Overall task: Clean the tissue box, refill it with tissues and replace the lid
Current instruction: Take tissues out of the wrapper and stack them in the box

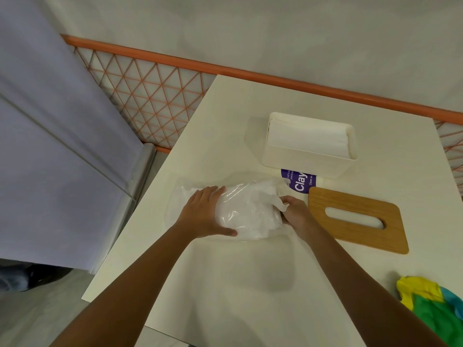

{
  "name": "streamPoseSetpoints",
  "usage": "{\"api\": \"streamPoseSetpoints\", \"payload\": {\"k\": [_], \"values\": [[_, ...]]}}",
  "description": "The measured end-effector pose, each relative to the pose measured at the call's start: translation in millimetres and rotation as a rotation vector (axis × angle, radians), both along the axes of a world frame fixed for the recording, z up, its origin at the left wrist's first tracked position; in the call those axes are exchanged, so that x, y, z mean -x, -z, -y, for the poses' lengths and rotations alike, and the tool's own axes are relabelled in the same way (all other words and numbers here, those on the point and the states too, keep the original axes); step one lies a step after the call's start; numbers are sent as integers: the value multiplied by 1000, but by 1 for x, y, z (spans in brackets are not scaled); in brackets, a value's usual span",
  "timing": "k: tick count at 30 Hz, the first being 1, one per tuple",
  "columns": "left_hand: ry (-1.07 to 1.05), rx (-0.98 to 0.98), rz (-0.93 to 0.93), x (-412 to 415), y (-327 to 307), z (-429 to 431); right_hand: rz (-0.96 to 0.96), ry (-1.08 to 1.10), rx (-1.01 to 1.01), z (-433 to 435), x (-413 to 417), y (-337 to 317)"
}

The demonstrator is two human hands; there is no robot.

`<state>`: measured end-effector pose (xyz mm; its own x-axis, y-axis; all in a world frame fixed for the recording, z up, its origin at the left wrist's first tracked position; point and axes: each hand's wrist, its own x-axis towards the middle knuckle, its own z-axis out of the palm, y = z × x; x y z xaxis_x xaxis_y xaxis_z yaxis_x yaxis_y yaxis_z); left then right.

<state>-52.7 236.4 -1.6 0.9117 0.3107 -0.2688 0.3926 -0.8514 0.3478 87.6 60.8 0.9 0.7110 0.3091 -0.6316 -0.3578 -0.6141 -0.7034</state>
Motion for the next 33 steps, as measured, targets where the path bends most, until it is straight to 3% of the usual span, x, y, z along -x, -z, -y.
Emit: {"api": "streamPoseSetpoints", "payload": {"k": [8, 15, 28, 33], "values": [[2, -6, 23, 0, -1, 0, 194, -160, 5, -4, 3, -3], [-15, 33, 41, 0, -4, -3, -119, 313, -274, -2, -9, -6], [-23, 47, 0, -3, -2, -5, -278, 86, -203, 1, -6, -2], [-36, 65, 3, -2, -3, -8, -246, 246, -320, 4, -20, -5]]}}
